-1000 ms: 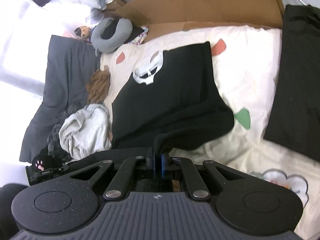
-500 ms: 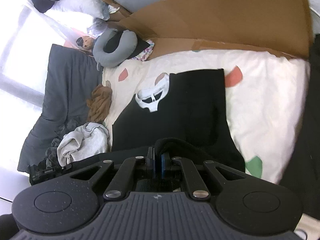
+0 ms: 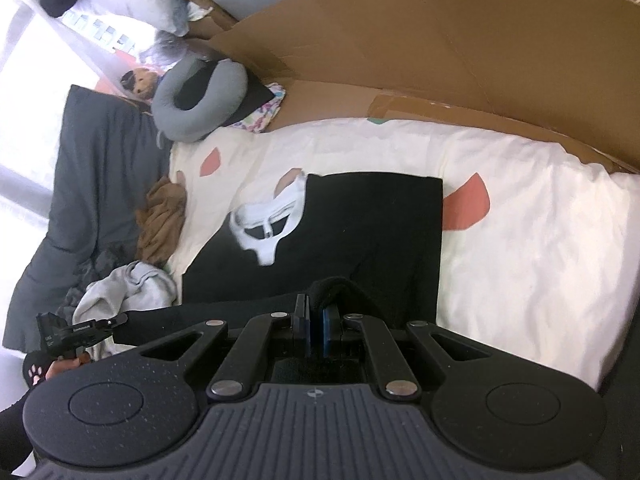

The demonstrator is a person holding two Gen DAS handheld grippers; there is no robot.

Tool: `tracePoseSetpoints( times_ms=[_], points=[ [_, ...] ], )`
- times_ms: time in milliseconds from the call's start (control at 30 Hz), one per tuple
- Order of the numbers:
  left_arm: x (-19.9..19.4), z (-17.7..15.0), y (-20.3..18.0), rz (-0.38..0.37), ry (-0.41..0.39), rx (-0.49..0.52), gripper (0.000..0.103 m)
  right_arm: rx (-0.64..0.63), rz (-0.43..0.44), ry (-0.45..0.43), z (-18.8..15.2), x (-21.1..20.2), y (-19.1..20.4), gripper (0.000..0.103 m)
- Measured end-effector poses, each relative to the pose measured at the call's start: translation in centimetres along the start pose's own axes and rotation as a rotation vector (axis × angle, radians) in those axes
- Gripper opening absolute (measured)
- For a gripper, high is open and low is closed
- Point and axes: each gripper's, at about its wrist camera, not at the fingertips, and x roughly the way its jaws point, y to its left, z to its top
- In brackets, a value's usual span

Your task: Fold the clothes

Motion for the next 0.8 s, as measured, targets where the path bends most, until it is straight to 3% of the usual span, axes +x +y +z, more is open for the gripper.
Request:
tracePoseSetpoints(
  times_ms=[467,600,667,700,733,767,800],
  points=[
    [7.2,2.8,1.6,0.026,-0.021,0.050,0.004,0.014,-0.047,-0.020,3.3,6.7,-4.9,0.005],
    [9.2,2.1,1.9,0.071,-0.015,0.072,0.008,-0.002,-0.109,-0.054,2.8,8.8,-5.3,0.010],
    [9.5,1.4,1.6,0.102,-0.024,0.095,0.013,-0.010,-0.145,-0.074,2.3,9.4,-5.1,0.018],
    [9.4,1.2,1.4,0.117,-0.029,0.098,0.024,-0.021,-0.158,-0.078,2.0,9.6,-4.9,0.022],
    [9.2,1.0,1.1,0.133,-0.035,0.102,0.042,-0.034,-0.169,-0.082,1.8,9.8,-4.6,0.038],
    [8.9,0.8,0.6,0.161,-0.043,0.120,0.053,-0.049,-0.184,-0.082,1.6,9.8,-4.3,0.049],
    [8.6,0.6,0.1,0.189,-0.051,0.138,0.069,-0.065,-0.198,-0.081,1.4,9.8,-4.0,0.052]
  ],
)
